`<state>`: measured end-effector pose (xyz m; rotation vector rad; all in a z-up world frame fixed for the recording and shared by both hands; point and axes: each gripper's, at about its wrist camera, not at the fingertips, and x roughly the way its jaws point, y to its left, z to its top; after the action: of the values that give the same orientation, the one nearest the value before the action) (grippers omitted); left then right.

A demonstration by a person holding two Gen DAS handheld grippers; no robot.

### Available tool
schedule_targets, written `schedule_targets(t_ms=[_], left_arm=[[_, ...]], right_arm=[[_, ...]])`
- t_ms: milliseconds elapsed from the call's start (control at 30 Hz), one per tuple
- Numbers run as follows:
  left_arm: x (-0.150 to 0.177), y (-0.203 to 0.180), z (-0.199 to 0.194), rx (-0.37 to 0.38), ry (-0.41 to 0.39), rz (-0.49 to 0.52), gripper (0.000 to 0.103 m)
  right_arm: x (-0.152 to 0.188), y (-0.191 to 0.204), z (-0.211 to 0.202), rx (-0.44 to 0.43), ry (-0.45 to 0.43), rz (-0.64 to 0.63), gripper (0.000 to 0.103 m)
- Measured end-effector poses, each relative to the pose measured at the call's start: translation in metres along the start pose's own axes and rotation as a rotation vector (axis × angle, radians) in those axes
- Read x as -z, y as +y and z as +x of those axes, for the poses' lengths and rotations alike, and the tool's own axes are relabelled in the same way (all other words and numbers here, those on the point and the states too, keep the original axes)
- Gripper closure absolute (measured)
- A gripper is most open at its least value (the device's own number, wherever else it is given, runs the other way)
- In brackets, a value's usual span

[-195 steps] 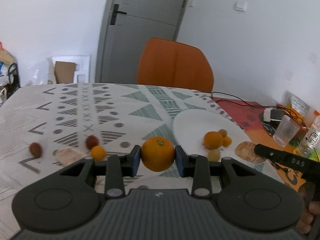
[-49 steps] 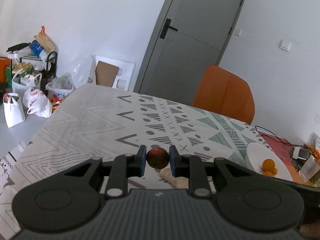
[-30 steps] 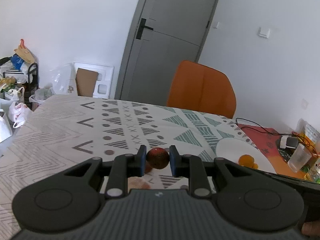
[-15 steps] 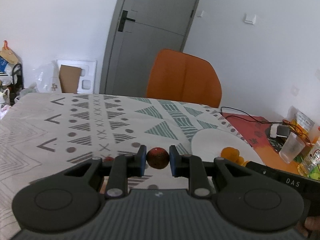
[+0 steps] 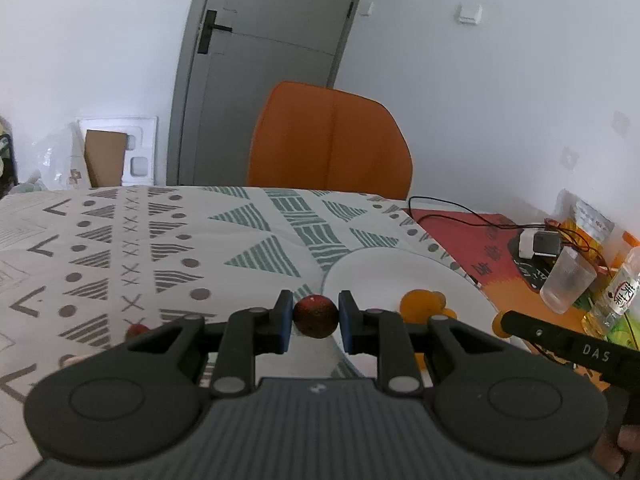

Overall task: Organize fruits
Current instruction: 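Carry both held fruits over the white plate, then open both tools to drop the fruits onto the plate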

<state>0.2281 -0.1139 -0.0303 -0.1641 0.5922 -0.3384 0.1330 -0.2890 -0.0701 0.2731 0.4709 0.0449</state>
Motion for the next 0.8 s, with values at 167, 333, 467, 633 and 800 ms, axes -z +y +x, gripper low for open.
schedule_targets(t_ms=[167, 333, 467, 633, 800], left_arm=[[0.002, -0.013, 0.014, 0.020, 0.027, 0.032, 0.081], [0.001, -0.027, 0.025, 0.042, 0.039, 0.063, 0.081], [0.000, -0.034, 0.032, 0.049, 0.045, 0.073, 0.081], [-0.004, -0.040, 0.037, 0.043, 0.047, 0.097, 0.080], [-0.007, -0.040, 0.034, 0.057, 0.044, 0.083, 0.076]], right_arm=[[0.002, -0.011, -0.002, 0.033, -0.012, 0.023, 0.076], [0.004, -0.018, -0.006, 0.036, -0.018, 0.036, 0.074], [0.005, -0.023, -0.007, 0.038, -0.015, 0.046, 0.073], [0.007, -0.025, -0.005, 0.042, -0.005, 0.054, 0.073], [0.009, -0.024, -0.003, 0.039, 0.002, 0.057, 0.073]])
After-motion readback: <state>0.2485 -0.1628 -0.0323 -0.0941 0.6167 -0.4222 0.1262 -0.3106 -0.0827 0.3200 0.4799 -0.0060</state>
